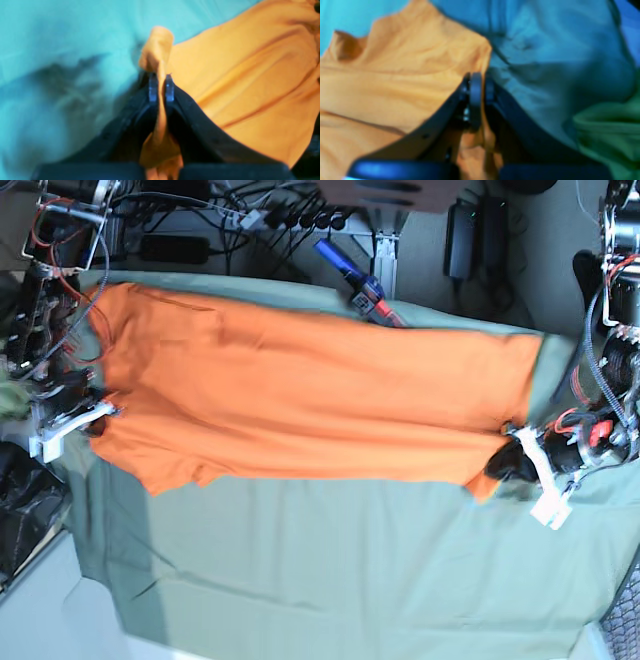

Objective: Fold the T-shirt properly
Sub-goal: 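Grasp the shirt's shoulder edge with the right gripper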

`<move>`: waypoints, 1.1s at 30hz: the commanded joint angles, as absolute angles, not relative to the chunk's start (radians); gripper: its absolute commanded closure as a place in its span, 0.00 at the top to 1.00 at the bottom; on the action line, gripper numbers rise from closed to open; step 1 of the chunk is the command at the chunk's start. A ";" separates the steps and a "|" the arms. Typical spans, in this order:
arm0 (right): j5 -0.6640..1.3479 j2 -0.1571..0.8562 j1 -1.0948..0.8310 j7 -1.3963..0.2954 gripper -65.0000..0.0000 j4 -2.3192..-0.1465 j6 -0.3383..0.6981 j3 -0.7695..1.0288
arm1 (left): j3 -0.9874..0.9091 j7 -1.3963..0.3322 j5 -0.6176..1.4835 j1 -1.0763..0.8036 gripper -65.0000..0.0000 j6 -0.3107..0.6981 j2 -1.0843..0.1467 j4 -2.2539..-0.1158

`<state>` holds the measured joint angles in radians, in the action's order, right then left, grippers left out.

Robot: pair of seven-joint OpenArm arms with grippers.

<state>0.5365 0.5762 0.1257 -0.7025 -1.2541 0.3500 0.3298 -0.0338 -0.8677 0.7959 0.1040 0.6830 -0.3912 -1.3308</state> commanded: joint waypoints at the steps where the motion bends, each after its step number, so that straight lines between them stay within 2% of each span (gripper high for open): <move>1: 0.542 0.604 0.122 -0.690 0.00 -1.284 0.409 0.356 | -0.040 -0.850 0.811 0.113 0.00 0.698 -0.413 -1.362; 14: 0.542 0.619 -0.031 -0.689 0.00 -1.314 0.408 0.384 | -0.040 -0.857 0.811 0.064 0.00 0.698 -0.437 -1.375; 15: 0.542 0.617 -0.035 -0.690 0.04 -1.314 0.408 0.384 | -0.040 -0.857 0.812 0.064 0.00 0.698 -0.437 -1.375; 18: 0.542 0.618 -0.042 -0.688 0.47 -1.314 0.408 0.384 | -0.040 -0.854 0.812 0.064 0.00 0.698 -0.434 -1.375; 19: 0.542 0.618 -0.042 -0.688 0.57 -1.315 0.408 0.387 | -0.040 -0.853 0.812 0.064 0.00 0.698 -0.432 -1.375; 20: 0.542 0.618 -0.042 -0.680 0.62 -1.315 0.408 0.394 | -0.040 -0.849 0.812 0.064 0.00 0.698 -0.431 -1.375; 28: 0.609 0.617 -0.035 -0.638 0.64 -1.324 0.408 0.525 | -0.040 -0.842 0.812 0.064 0.00 0.698 -0.429 -1.375; 33: 0.653 0.617 0.042 -0.640 0.64 -1.325 0.410 0.560 | -0.040 -0.842 0.830 0.063 0.00 0.698 -0.429 -1.375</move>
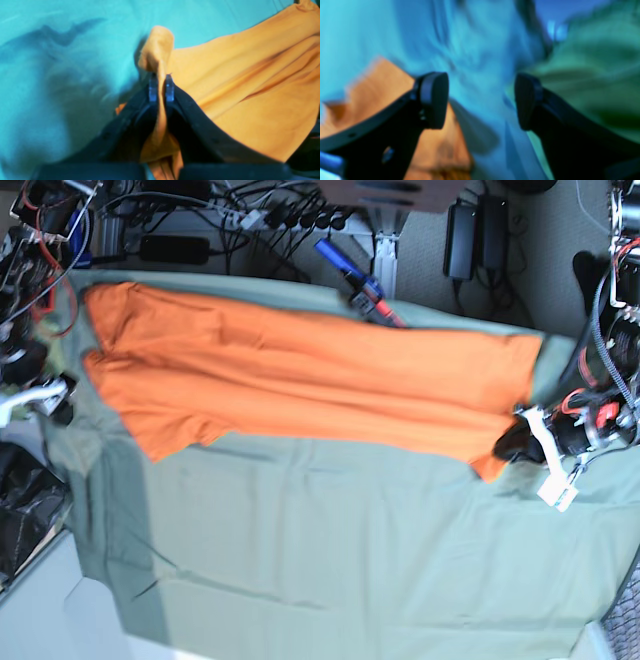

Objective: Fold the T-shirt properly
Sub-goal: 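Grasp the shirt's shoulder edge with the right gripper, then fold the held shirt side lengthwise over the body with both grippers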

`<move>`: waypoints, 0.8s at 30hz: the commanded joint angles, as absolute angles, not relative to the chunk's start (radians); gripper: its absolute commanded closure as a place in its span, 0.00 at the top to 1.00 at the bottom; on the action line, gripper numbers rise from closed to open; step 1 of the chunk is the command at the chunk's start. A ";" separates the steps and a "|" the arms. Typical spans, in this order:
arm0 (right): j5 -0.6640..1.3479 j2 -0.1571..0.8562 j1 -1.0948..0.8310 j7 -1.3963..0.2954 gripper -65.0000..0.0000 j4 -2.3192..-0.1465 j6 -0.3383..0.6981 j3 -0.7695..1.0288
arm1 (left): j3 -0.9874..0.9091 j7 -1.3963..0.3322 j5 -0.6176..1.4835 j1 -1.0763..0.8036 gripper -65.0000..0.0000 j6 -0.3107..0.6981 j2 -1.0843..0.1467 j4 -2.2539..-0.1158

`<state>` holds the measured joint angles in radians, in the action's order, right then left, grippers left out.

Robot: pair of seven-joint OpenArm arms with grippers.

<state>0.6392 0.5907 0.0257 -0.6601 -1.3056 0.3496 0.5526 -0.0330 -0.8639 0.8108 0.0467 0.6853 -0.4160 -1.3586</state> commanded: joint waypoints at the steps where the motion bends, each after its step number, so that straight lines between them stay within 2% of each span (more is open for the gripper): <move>1: 0.655 0.616 0.064 -0.638 0.64 -1.325 0.413 0.554 | -0.040 -0.843 0.833 0.063 0.00 0.698 -0.429 -1.375; 7: 0.588 0.583 0.207 -0.631 0.64 -1.291 0.412 0.437 | -0.039 -0.854 0.834 0.063 0.00 0.698 -0.429 -1.375; 13: 0.447 0.530 0.331 -0.546 0.64 -1.089 0.410 0.210 | -0.039 -0.857 0.834 0.060 0.00 0.698 -0.429 -1.375; 22: 0.405 0.479 0.301 -0.545 0.63 -1.037 0.412 0.147 | -0.039 -0.856 0.834 0.061 0.00 0.698 -0.429 -1.375; 24: 0.419 0.479 0.289 -0.562 0.60 -1.052 0.412 0.147 | -0.040 -0.856 0.834 0.061 0.00 0.698 -0.429 -1.375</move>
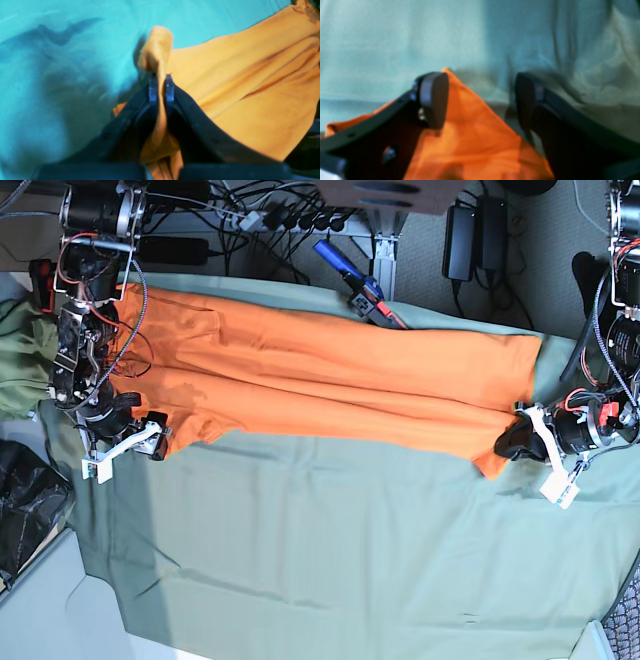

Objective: Fold the T-shirt properly
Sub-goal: 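Fold the held shirt side lengthwise over the body with both grippers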

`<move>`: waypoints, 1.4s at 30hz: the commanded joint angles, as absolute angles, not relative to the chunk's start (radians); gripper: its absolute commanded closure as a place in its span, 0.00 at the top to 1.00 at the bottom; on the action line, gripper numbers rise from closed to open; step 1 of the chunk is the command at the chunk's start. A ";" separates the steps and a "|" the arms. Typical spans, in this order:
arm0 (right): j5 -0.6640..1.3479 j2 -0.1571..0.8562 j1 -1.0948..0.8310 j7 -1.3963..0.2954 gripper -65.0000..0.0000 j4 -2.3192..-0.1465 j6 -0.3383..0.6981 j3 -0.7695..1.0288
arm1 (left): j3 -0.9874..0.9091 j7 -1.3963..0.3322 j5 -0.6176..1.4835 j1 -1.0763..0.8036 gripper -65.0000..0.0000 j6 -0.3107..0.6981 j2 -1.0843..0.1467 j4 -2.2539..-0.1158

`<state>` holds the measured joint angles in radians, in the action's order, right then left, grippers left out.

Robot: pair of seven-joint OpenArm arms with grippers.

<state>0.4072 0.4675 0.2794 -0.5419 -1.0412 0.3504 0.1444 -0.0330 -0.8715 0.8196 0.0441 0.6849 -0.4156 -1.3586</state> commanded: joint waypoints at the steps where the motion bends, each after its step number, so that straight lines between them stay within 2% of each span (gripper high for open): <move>1: 0.428 0.479 0.279 -0.582 0.55 -1.068 0.412 0.147 | -0.039 -0.856 0.834 0.061 0.00 0.698 -0.429 -1.375; 5: 0.443 0.479 0.236 -0.641 0.28 -1.155 0.412 0.147 | -0.040 -0.854 0.835 0.061 0.00 0.698 -0.429 -1.375; 13: 0.442 0.479 0.186 -0.655 0.00 -1.244 0.411 0.149 | -0.040 -0.854 0.844 0.061 0.00 0.698 -0.429 -1.375; 19: 0.448 0.482 0.185 -0.708 0.00 -1.277 0.411 0.158 | -0.040 -0.903 0.883 0.061 0.00 0.698 -0.430 -1.385; 24: 0.508 0.488 0.160 -0.787 0.00 -1.365 0.412 0.241 | -0.040 -0.921 0.902 0.039 0.00 0.698 -0.430 -1.488; 29: 0.589 0.511 0.026 -0.813 0.00 -1.529 0.415 0.349 | -0.040 -0.925 0.898 -0.007 0.00 0.698 -0.432 -1.573; 42: 0.640 0.517 -0.350 -0.812 0.00 -1.837 0.416 0.517 | -0.040 -0.941 0.892 -0.070 0.00 0.698 -0.436 -1.575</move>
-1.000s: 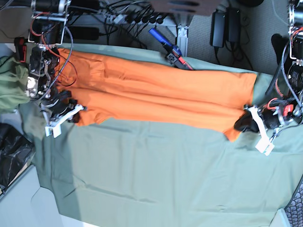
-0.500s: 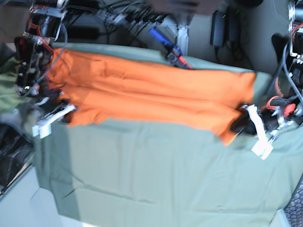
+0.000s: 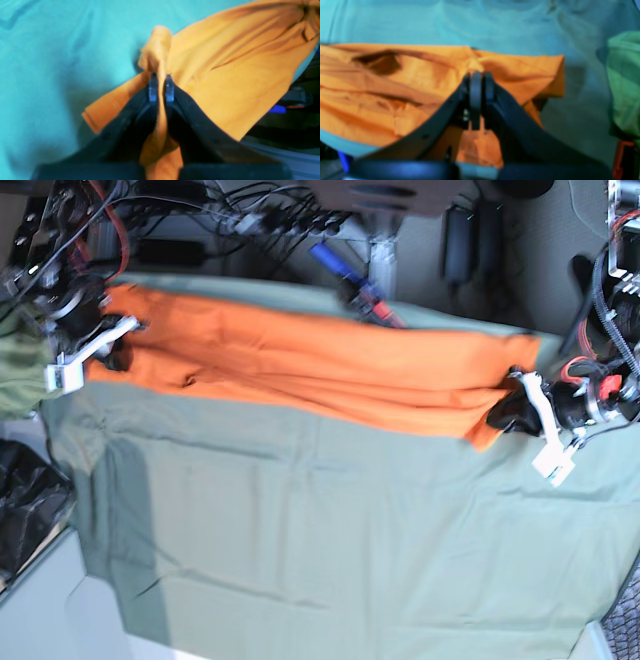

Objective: Fold the T-shirt properly
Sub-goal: 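Fold the held shirt side lengthwise over the body with both grippers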

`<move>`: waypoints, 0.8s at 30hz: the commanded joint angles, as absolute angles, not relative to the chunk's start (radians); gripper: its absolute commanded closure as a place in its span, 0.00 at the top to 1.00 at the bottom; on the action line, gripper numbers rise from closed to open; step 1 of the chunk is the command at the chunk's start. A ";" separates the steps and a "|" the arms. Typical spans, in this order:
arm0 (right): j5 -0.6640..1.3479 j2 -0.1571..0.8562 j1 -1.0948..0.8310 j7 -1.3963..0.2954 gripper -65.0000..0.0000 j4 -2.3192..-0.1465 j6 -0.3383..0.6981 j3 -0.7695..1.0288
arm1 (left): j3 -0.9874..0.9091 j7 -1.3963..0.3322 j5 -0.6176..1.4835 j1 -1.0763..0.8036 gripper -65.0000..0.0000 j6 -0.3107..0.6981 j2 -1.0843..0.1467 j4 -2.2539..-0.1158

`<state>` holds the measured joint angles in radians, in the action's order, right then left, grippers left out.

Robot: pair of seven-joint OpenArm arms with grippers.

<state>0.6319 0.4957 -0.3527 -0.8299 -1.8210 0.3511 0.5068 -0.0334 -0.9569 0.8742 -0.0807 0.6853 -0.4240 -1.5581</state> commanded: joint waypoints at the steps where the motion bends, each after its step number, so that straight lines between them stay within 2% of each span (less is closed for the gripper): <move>1: 0.640 0.517 -0.368 -0.812 0.00 -1.839 0.415 0.525 | -0.040 -0.940 0.889 -0.072 0.00 0.698 -0.435 -1.575; 6: 0.635 0.502 -0.426 -0.812 0.00 -1.838 0.415 0.529 | -0.040 -0.939 0.871 -0.073 0.28 0.698 -0.436 -1.575; 7: 0.636 0.496 -0.430 -0.812 0.08 -1.838 0.415 0.529 | -0.040 -0.939 0.871 -0.073 0.33 0.698 -0.436 -1.575; 9: 0.631 0.482 -0.430 -0.812 0.36 -1.838 0.415 0.529 | -0.041 -0.934 0.865 -0.074 0.47 0.698 -0.435 -1.575; 10: 0.631 0.477 -0.430 -0.811 0.47 -1.838 0.415 0.529 | -0.047 -0.918 0.854 -0.077 0.54 0.698 -0.435 -1.575; 11: 0.631 0.471 -0.430 -0.808 0.54 -1.838 0.415 0.529 | -0.057 -0.902 0.846 -0.084 0.60 0.698 -0.435 -1.575; 12: 0.629 0.466 -0.430 -0.807 0.55 -1.838 0.415 0.529 | -0.072 -0.893 0.841 -0.088 0.64 0.698 -0.435 -1.575; 19: 0.629 0.445 -0.429 -0.804 0.55 -1.838 0.415 0.529 | -0.208 -0.890 0.857 -0.136 0.65 0.698 -0.435 -1.575; 24: 0.629 0.445 -0.427 -0.801 0.55 -1.838 0.415 0.529 | -0.222 -0.884 0.898 -0.198 0.65 0.698 -0.423 -1.575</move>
